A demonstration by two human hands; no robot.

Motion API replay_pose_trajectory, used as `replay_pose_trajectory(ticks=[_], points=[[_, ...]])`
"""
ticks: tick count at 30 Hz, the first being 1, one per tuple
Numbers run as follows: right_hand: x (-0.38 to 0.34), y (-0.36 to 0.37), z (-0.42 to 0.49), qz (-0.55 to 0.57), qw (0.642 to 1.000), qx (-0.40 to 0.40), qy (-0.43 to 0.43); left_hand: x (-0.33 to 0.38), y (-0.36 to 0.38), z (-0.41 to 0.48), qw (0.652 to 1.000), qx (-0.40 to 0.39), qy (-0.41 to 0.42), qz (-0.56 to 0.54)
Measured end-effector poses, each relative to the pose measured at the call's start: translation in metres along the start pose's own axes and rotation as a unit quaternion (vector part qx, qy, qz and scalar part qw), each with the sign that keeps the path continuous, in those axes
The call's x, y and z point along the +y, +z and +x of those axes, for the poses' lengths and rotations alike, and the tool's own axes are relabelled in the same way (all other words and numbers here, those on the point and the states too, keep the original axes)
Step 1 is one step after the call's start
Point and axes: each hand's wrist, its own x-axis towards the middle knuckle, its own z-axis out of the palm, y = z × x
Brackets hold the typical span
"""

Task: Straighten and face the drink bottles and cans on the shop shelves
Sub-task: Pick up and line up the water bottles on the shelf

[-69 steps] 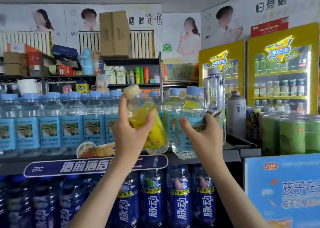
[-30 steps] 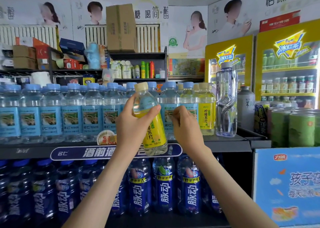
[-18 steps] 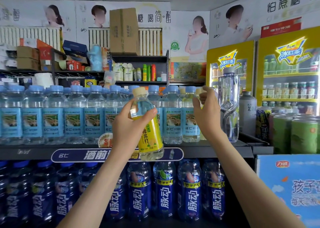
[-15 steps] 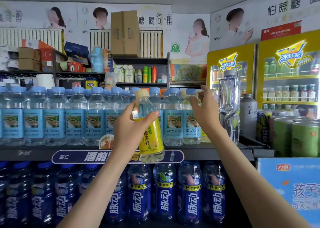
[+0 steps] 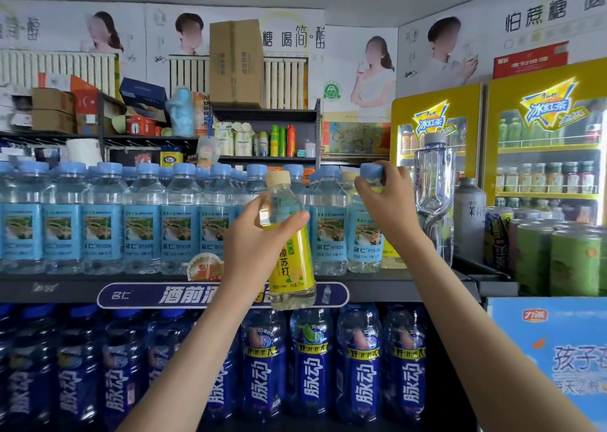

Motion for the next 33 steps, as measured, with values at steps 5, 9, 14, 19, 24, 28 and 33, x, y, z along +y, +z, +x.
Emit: replay_pose_trajectory(ticks=[5, 9, 14, 19, 24, 28, 33], points=[[-0.006, -0.014, -0.020, 0.068, 0.997, 0.007, -0.026, 0.002, 0.003, -0.004, 1.000, 0.002, 0.003, 0.002], [-0.015, -0.041, -0.032, 0.145, 0.986, 0.077, -0.025, 0.015, 0.011, -0.007, 0.999, -0.013, 0.033, -0.002], [-0.017, -0.079, -0.030, 0.104, 0.992, 0.061, -0.038, 0.037, 0.046, -0.005, 0.996, -0.041, 0.082, 0.020], [0.001, -0.105, -0.042, 0.101, 0.993, 0.060, -0.018, 0.043, 0.096, -0.002, 0.986, -0.053, 0.118, 0.101], [0.014, -0.126, -0.047, 0.097, 0.994, 0.056, -0.002, 0.041, 0.127, 0.008, 0.980, -0.054, 0.115, 0.151], [0.019, -0.137, -0.047, 0.101, 0.993, 0.061, -0.001, 0.032, 0.142, 0.011, 0.978, -0.064, 0.105, 0.169], [0.023, -0.137, -0.047, 0.106, 0.993, 0.055, 0.002, 0.028, 0.154, 0.009, 0.975, -0.046, 0.125, 0.176]])
